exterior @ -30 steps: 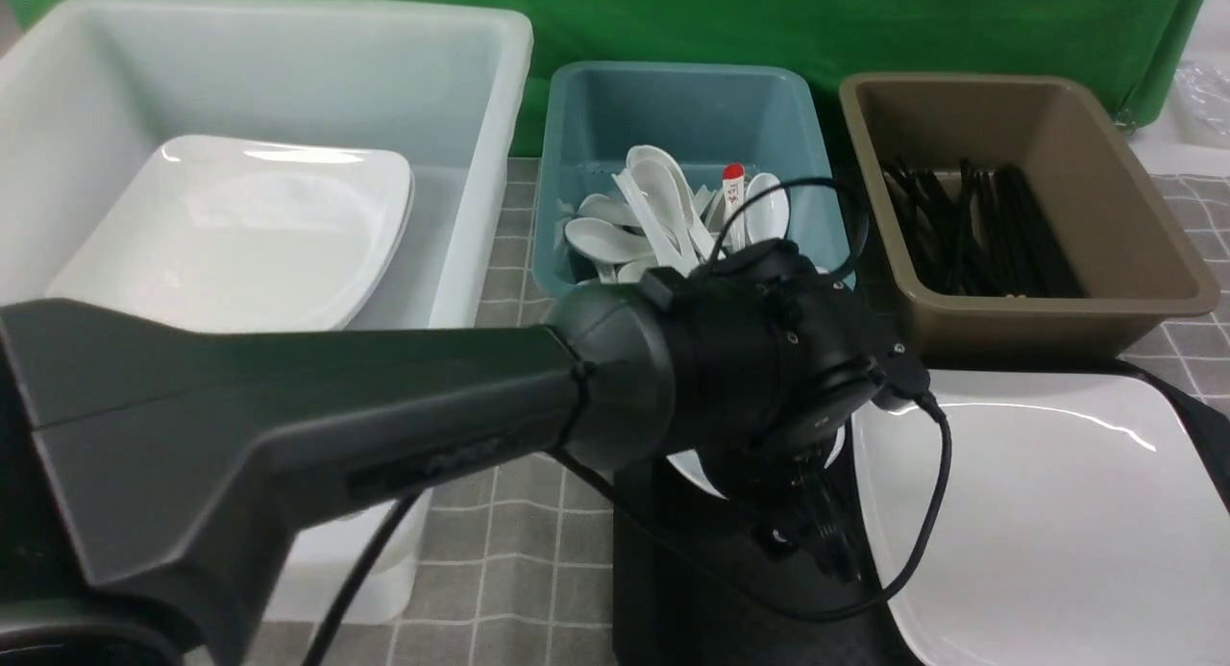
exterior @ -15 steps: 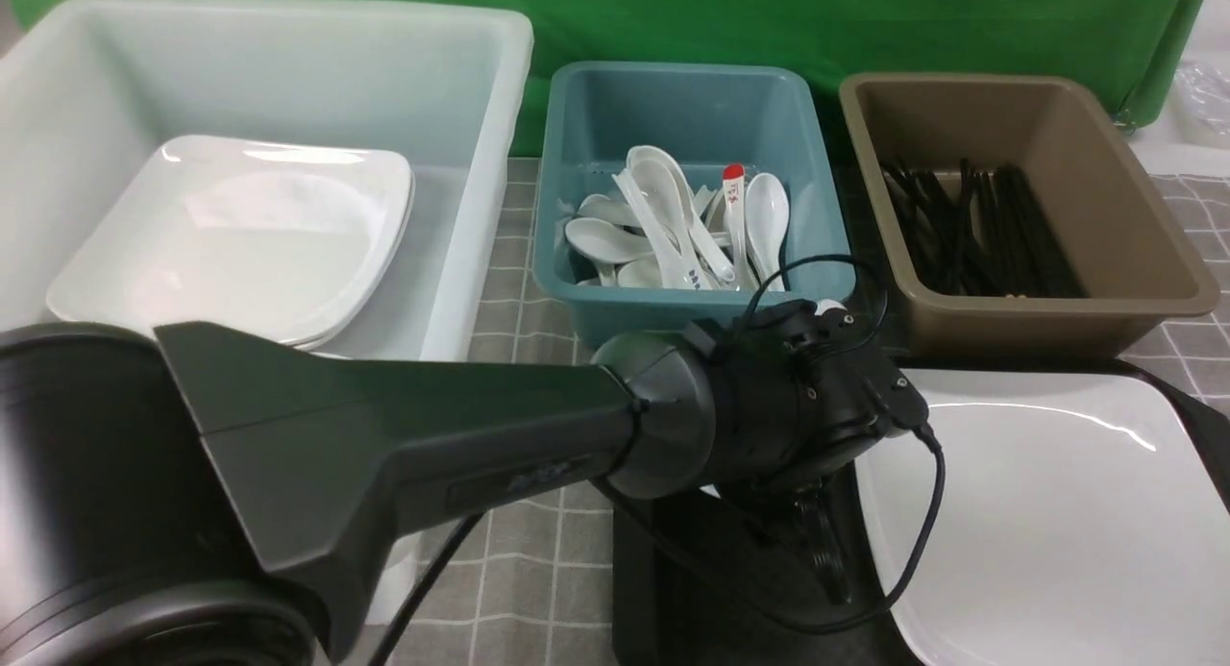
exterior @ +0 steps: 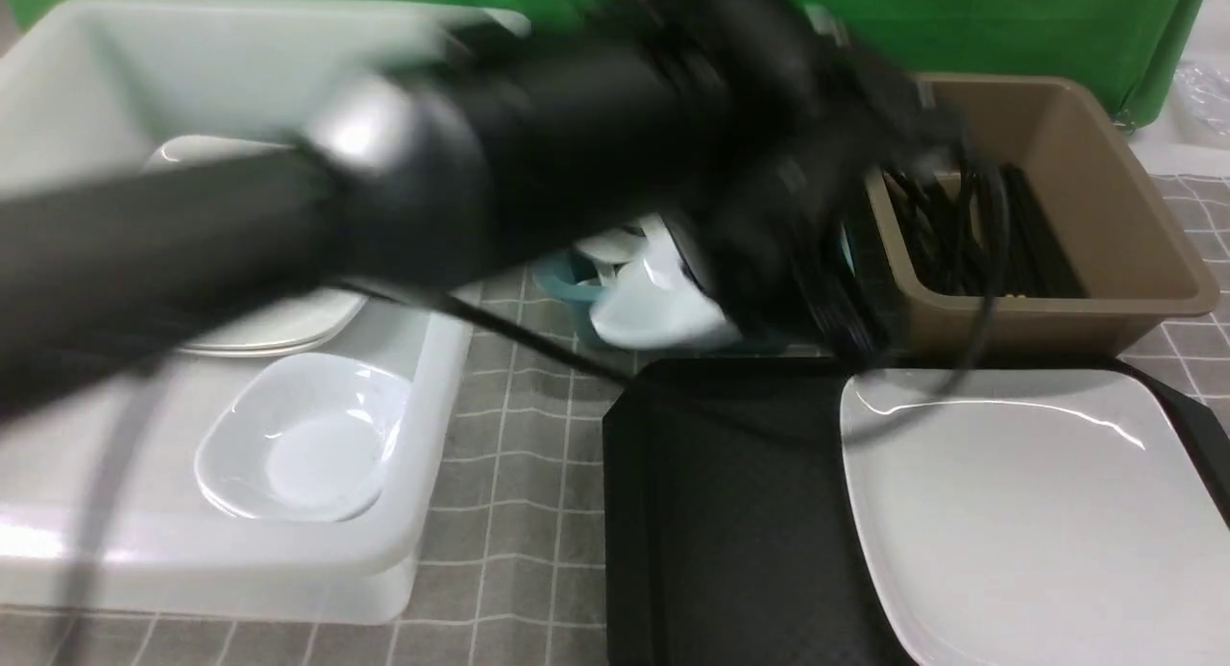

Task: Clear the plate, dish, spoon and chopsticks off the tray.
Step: Use the left arm to put the small plate into the large storage box on the left

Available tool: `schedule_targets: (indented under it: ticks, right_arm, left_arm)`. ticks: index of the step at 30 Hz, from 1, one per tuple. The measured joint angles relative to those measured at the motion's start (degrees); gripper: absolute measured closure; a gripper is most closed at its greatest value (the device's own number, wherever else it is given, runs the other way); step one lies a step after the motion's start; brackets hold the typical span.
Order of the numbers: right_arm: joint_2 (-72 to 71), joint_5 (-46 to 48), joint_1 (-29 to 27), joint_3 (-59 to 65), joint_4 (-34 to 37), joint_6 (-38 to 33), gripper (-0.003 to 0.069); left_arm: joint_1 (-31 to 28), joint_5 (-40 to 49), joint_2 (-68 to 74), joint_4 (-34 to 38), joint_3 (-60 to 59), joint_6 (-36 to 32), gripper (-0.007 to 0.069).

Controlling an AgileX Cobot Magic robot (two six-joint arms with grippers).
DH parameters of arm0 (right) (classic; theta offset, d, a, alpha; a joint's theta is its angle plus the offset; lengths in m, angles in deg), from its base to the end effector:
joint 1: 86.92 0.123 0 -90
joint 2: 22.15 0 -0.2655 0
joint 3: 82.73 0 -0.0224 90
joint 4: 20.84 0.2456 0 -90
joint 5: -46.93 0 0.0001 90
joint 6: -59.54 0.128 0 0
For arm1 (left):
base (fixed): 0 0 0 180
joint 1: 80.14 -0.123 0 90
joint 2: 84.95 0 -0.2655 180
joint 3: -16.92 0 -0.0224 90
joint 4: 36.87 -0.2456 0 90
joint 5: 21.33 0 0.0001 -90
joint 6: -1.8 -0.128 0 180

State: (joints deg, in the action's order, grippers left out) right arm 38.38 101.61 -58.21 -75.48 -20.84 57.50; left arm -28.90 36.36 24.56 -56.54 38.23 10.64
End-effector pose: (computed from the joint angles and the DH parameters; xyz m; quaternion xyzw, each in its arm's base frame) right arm 0.1721 0.0943 0.3990 -0.2324 0.8452 0.1110 0.4683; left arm 0.2819 -0.2930 0.3036 0.3825 0.8620 -0.0020 0.3327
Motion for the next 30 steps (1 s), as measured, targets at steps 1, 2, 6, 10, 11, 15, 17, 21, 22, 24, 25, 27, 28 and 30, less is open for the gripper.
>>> schedule_targets:
  ticks: [1, 2, 6, 10, 11, 15, 17, 21, 22, 24, 25, 27, 28, 30]
  right_arm:
    - [1.0, -1.8, 0.0, 0.0, 5.1, -2.6, 0.0621]
    - [2.1, -2.6, 0.0, -0.2, 8.8, -4.7, 0.0621]
    - [8.5, -2.9, 0.1, -3.1, 19.8, -10.0, 0.0621]
    - [15.3, -2.3, 2.2, -8.1, 22.3, -11.3, 0.0629]
    - [19.8, -1.4, 4.6, -12.0, 22.8, -11.5, 0.0631]
    - [25.5, -0.7, 8.5, -17.3, 21.9, -11.7, 0.0631]
    - [29.2, -0.5, 10.6, -20.8, 20.6, -10.4, 0.0631]
    - [33.2, 0.5, 11.4, -24.3, 19.9, -9.0, 0.0632]
    - [34.5, 1.1, 11.5, -25.3, 19.8, -8.4, 0.0632]
    - [35.1, 1.5, 11.5, -25.6, 19.6, -8.0, 0.0632]
    - [35.4, 1.7, 11.5, -25.8, 19.5, -7.9, 0.0632]
    - [35.4, 1.8, 11.5, -25.8, 19.5, -7.9, 0.0632]
    - [35.3, 1.8, 11.5, -25.8, 19.4, -7.9, 0.0632]
    - [35.2, 1.8, 11.5, -25.8, 19.2, -7.9, 0.0632]
  left_arm:
    - [-1.7, 1.0, -3.4, -0.4, 0.1, 0.0, 0.0597]
    - [-3.3, 2.6, -5.6, -0.4, 0.3, 0.1, 0.0597]
    - [-10.6, 7.8, -12.0, 0.1, -0.7, 0.3, 0.0597]
    - [-17.3, 8.1, -16.6, 0.9, -6.1, 0.4, 0.0597]
    - [-20.7, 7.2, -18.9, 1.9, -12.1, 1.0, 0.0597]
    - [-23.8, 3.8, -20.1, 5.2, -20.4, 1.8, 0.0597]
    - [-24.9, 0.7, -20.0, 7.5, -26.2, 1.8, 0.0597]
    - [-25.0, -4.2, -19.4, 7.0, -32.3, 1.8, 0.0597]
    - [-25.1, -6.5, -19.0, 6.6, -34.4, 1.8, 0.0596]
    - [-25.1, -8.5, -18.8, 6.4, -35.9, 1.8, 0.0588]
    - [-25.1, -9.5, -18.7, 6.2, -36.6, 1.7, 0.0573]
    - [-25.2, -10.6, -18.5, 5.9, -37.2, 1.7, 0.0523]
    - [-25.2, -10.8, -18.3, 5.9, -37.3, 1.7, 0.0496]
    - [-25.2, -11.0, -18.2, 5.6, -37.3, 1.6, 0.0438]
